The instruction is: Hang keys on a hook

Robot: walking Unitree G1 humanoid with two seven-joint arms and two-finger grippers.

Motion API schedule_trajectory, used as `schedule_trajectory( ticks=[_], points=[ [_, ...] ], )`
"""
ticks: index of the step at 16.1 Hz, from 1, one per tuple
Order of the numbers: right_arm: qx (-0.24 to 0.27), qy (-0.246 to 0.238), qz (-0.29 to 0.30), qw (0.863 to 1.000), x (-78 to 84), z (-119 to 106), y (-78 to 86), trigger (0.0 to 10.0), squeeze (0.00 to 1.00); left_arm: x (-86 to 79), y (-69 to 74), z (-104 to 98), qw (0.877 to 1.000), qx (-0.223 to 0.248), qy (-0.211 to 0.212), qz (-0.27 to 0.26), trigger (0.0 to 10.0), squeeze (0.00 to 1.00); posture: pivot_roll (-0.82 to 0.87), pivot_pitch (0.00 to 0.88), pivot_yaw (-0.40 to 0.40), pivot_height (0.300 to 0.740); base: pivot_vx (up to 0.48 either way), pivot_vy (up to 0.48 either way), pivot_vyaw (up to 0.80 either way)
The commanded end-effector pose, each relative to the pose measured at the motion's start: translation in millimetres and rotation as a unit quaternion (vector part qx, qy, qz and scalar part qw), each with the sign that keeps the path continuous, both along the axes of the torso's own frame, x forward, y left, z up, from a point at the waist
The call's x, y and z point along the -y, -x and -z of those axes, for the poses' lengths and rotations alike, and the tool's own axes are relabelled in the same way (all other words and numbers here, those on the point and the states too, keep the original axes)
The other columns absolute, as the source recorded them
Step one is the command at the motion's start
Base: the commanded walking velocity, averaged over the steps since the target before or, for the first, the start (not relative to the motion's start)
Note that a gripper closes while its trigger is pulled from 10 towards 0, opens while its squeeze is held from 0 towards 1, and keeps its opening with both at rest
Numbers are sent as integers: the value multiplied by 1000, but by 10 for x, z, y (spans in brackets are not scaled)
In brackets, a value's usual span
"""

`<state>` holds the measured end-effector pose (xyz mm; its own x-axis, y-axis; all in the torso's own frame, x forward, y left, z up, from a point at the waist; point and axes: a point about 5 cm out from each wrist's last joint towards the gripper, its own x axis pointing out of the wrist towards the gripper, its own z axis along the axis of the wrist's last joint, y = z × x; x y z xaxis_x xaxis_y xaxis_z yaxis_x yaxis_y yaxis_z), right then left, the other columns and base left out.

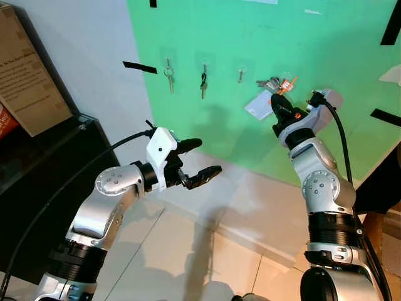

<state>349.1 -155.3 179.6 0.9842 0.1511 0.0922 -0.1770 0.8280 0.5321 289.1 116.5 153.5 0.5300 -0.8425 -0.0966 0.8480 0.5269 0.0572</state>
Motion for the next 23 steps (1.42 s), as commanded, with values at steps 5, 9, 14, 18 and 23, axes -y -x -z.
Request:
schedule_trajectory(
  ticks=[5, 9, 14, 18, 23],
  points=[
    [-13, -72, 36, 997, 79, 48, 33, 10000, 0, 18, -16, -88, 1000, 23, 3, 2, 10000, 0, -59, 0, 55, 740, 0, 0, 0],
    [25, -141, 41, 989, 190, -65, 77, 10000, 0, 20, -20, -93, 1000, 24, 4, 3, 10000, 0, -61, 0, 60, 740, 0, 0, 0],
    [72, -146, 16, 986, 228, -216, 153, 10000, 0, 34, -41, -105, 1000, 27, 5, 5, 10000, 0, -69, 0, 68, 740, 0, 0, 0],
    [85, -143, 5, 986, 221, -284, 163, 10000, 0, 43, -55, -112, 1000, 29, 6, 5, 10000, 0, -71, 0, 68, 740, 0, 0, 0],
    [-8, -101, 46, 994, 209, 37, 95, 10000, 0, 34, -58, -123, 999, 31, 9, 3, 10000, 0, -63, 0, 61, 740, 0, 0, 0]
  ],
)
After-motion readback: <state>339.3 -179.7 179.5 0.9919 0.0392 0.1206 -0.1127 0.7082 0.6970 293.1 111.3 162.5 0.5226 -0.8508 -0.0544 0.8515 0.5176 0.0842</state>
